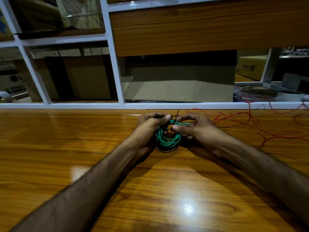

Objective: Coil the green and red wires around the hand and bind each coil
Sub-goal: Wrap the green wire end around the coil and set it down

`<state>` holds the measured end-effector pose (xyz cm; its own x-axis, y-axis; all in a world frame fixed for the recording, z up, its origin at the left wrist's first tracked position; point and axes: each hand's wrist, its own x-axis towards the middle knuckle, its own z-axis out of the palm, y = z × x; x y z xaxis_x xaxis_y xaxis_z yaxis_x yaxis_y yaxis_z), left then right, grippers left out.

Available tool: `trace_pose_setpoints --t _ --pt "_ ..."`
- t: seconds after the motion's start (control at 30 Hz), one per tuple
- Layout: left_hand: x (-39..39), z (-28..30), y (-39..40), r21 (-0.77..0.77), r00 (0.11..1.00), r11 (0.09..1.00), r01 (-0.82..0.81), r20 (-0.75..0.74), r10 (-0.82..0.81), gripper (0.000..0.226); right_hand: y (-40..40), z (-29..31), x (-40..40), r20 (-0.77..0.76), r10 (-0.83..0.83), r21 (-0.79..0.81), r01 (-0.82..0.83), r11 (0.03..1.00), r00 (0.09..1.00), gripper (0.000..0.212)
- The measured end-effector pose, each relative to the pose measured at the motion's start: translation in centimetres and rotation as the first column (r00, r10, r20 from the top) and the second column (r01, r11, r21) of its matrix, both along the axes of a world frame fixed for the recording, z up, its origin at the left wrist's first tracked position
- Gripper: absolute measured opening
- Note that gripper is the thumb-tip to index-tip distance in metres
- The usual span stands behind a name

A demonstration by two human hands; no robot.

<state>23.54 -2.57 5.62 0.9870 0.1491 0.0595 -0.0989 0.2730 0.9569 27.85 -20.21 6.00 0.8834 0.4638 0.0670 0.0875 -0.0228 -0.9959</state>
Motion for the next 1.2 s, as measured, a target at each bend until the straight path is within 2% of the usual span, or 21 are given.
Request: trace_pose_setpoints --t 0.2,0.47,0.83,1.2 --pt "-0.3 0.6 0.0 -0.178 0.996 0.984 0.027 -0.077 -0.041 0.03 0.2 -0.1 0.3 0.042 -0.108 0.086 0.104 0.991 0.993 0.027" --pt "-0.1 0.3 -0.2 -0.206 0.996 0.978 0.041 -0.066 -0.056 0.035 0.1 -0.3 0.7 0.112 -0.177 0.182 0.155 0.971 0.978 0.019" --pt "-0.4 0.5 -0.3 -0.262 0.994 0.962 0.071 -0.062 -0.091 0.038 0.5 -0.7 1.4 0.078 -0.323 0.3 0.287 0.91 0.943 0.022" --pt "0.2 0.1 0.1 -0.242 0.992 0.969 0.057 -0.099 -0.083 0.045 0.1 -0.6 1.5 0.072 -0.32 0.288 0.287 0.914 0.945 0.018"
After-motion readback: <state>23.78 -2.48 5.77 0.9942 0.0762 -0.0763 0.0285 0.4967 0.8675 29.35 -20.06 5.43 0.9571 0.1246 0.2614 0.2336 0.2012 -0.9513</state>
